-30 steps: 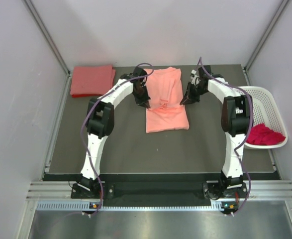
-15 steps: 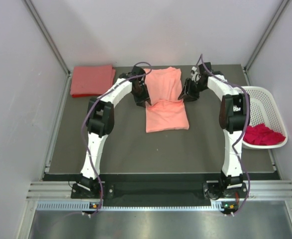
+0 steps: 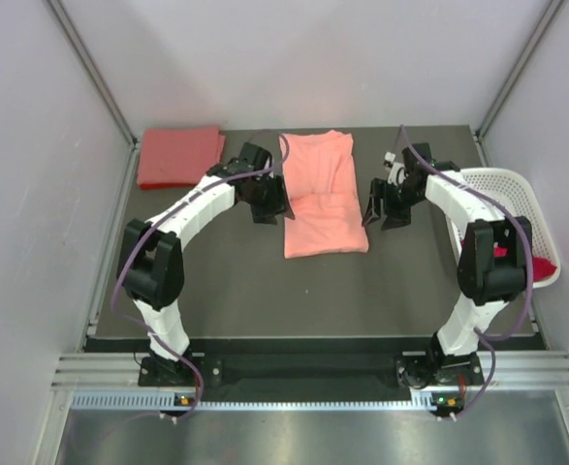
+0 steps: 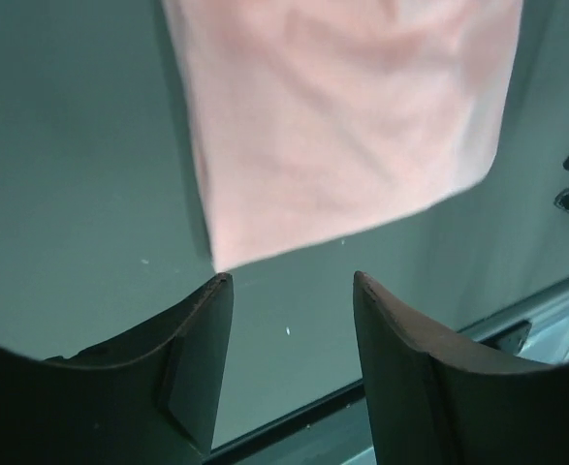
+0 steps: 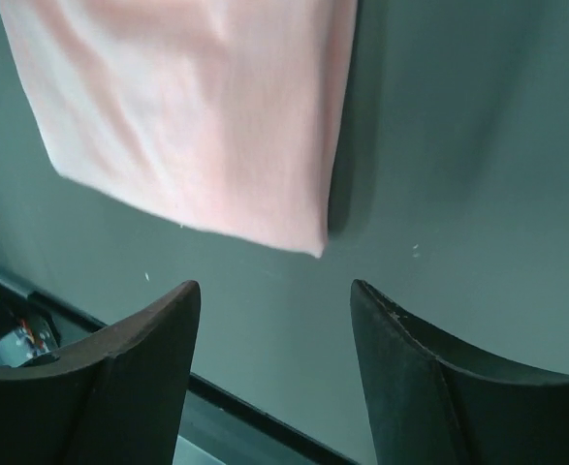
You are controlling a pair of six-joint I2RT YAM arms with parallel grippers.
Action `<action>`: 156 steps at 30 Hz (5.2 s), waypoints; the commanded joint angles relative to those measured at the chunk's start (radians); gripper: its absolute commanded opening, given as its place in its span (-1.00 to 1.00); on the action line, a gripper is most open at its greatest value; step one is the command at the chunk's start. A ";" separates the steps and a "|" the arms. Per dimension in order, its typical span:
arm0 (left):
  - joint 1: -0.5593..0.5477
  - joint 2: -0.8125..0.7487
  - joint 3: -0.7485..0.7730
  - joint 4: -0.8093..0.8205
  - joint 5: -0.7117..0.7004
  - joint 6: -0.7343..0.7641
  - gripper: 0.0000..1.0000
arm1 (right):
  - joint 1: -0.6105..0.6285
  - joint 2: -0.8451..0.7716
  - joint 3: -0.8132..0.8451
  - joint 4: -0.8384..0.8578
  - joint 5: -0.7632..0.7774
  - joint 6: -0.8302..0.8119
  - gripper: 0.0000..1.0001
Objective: Fold and stack the t-shirts
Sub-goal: Fold the tshirt
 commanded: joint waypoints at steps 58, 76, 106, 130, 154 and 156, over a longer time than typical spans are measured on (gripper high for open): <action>-0.038 0.024 -0.357 0.347 0.165 -0.062 -0.35 | 0.024 -0.035 -0.324 0.294 -0.119 -0.041 -0.05; -0.038 -0.007 -0.384 0.137 0.064 0.015 -1.00 | 0.037 -0.124 -0.399 0.211 -0.083 -0.043 -1.00; -0.021 0.086 0.014 0.104 0.236 0.199 -0.76 | 0.178 -0.068 -0.183 0.306 -0.317 0.127 -0.81; 0.019 0.307 0.208 0.075 0.237 0.228 -0.74 | 0.179 -0.027 -0.383 0.338 -0.474 0.089 -0.99; -0.136 0.098 -0.308 0.315 0.297 0.082 -0.68 | 0.032 -0.021 -0.507 0.415 -0.461 0.097 -1.00; -0.136 0.071 -0.286 0.281 0.296 0.088 -0.67 | 0.058 -0.040 -0.484 0.394 -0.472 0.101 -1.00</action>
